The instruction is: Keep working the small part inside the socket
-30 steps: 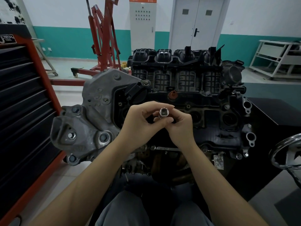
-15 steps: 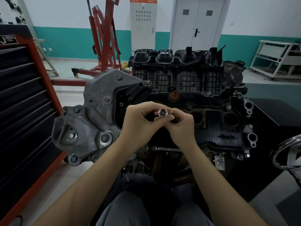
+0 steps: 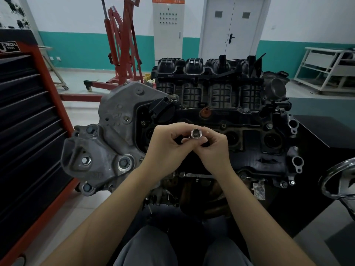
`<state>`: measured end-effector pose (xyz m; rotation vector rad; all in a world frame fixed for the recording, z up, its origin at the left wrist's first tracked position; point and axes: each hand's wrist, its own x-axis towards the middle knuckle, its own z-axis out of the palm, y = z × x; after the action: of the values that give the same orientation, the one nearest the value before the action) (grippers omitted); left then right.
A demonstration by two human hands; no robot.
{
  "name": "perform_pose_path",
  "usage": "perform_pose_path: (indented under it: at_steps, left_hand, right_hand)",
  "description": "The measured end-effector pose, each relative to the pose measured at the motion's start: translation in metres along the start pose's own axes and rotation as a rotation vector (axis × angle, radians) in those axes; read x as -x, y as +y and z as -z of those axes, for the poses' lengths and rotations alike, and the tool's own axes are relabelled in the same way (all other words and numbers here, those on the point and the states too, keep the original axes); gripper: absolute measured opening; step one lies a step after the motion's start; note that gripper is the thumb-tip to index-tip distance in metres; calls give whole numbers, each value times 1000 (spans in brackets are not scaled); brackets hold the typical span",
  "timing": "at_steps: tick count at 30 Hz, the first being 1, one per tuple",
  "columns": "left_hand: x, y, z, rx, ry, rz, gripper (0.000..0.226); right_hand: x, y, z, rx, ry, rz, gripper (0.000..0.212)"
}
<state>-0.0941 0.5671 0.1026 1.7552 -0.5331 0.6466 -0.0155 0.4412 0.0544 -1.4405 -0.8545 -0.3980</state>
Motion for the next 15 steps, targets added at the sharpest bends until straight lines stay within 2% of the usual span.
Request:
perform_pose_path:
  at_steps: [5, 10, 15]
  left_hand:
    - [1, 2, 4, 70, -126, -6, 27]
    - [0, 1, -2, -62, 30, -80, 16]
    - [1, 2, 1, 66, 8, -11, 24]
  right_hand:
    - [0, -1, 1, 6, -35, -18, 27]
    - [0, 1, -2, -43, 13, -32, 18]
    - [0, -6, 1, 20, -59, 42, 20]
